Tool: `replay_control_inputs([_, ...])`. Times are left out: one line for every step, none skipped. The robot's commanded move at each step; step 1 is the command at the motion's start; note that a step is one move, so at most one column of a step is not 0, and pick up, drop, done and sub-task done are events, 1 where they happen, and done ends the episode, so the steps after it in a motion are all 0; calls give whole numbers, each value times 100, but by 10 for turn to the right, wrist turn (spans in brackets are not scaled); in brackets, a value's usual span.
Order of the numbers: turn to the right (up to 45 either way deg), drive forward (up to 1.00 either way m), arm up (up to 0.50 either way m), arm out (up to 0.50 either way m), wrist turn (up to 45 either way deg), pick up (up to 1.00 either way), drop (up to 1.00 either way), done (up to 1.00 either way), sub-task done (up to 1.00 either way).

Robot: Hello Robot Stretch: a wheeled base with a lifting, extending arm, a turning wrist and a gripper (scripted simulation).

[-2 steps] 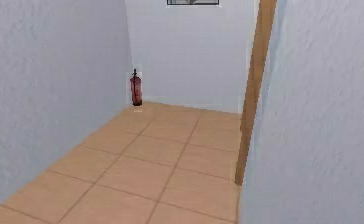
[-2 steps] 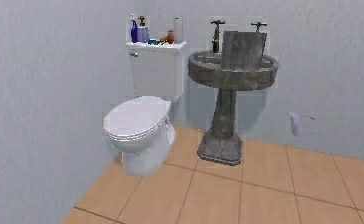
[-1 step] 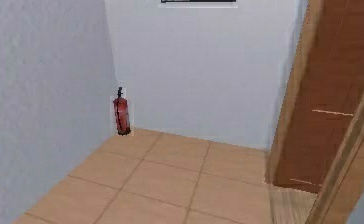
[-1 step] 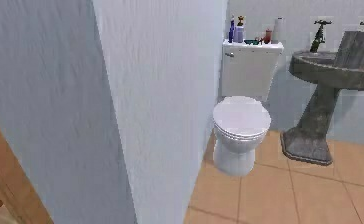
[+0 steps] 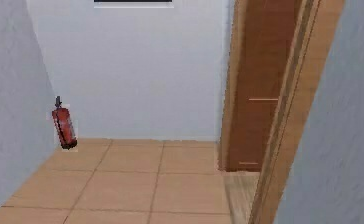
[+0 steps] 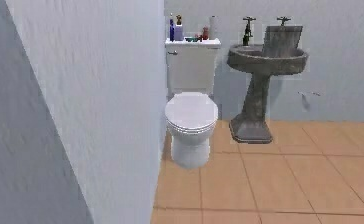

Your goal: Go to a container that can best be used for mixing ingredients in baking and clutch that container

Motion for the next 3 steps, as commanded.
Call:
replay_control_inputs([0,80,0,0,0,0,0,0,0])
replay_control_inputs([450,0,0,0,0,0,0,0,0])
replay_control_inputs([240,0,0,0,0,0,0,0,0])
